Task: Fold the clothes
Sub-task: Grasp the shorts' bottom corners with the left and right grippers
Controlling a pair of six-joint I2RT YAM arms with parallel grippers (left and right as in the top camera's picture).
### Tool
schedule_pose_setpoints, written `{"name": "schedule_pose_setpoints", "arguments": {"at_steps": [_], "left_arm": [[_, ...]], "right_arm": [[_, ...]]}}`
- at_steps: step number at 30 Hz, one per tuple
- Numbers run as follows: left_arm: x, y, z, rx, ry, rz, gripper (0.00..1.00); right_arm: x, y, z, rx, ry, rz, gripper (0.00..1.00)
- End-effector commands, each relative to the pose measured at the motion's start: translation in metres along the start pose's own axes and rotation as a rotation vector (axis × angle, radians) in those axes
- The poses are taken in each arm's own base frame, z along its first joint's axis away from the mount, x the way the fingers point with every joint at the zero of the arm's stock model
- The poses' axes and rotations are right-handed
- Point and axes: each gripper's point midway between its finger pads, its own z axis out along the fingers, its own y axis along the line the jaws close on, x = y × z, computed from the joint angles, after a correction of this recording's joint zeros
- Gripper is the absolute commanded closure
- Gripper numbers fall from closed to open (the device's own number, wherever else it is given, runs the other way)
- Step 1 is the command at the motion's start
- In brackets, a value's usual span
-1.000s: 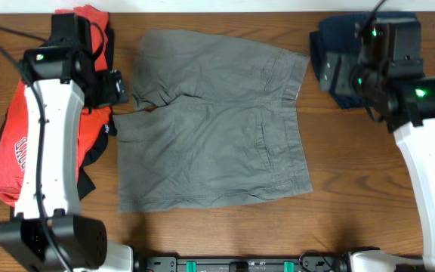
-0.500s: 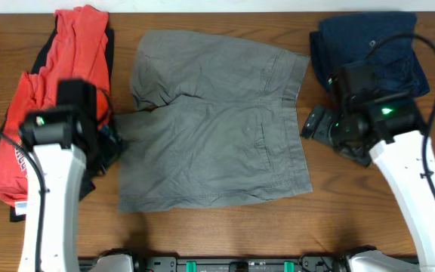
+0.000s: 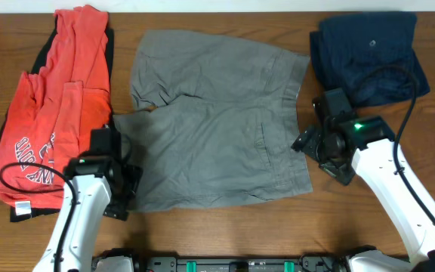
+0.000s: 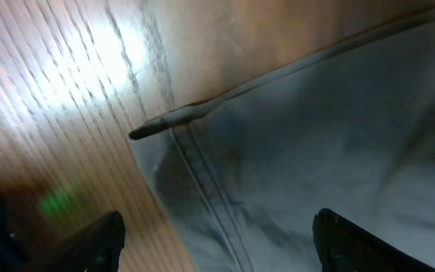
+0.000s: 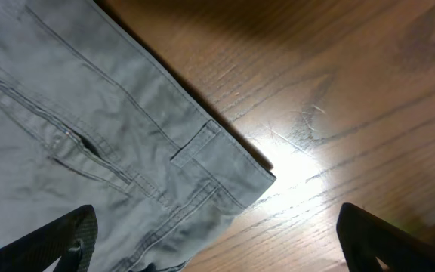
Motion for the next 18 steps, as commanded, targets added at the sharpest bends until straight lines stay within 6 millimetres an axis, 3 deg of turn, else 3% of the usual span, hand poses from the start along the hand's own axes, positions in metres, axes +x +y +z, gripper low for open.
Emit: {"name": "schedule_pose_setpoints", "arguments": {"at_steps": [1, 7, 14, 18], "left_arm": [[0.006, 0.003, 0.011, 0.001, 0.023, -0.046, 0.18], [-0.005, 0.011, 0.022, -0.015, -0.048, -0.047, 0.19], [-0.012, 0.000, 0.035, 0.056, -0.092, -0.051, 0.20], [-0.015, 0.006, 0.040, 0.033, -0.118, -0.051, 0.21]], "right_arm": [[0.007, -0.001, 0.008, -0.004, 0.017, 0.014, 0.01], [0.013, -0.002, 0.025, -0.005, 0.023, 0.005, 0.02], [0.031, -0.016, 0.051, 0.063, 0.068, 0.082, 0.05], [0.037, -0.020, 0.063, 0.104, 0.089, 0.106, 0.07]]}}
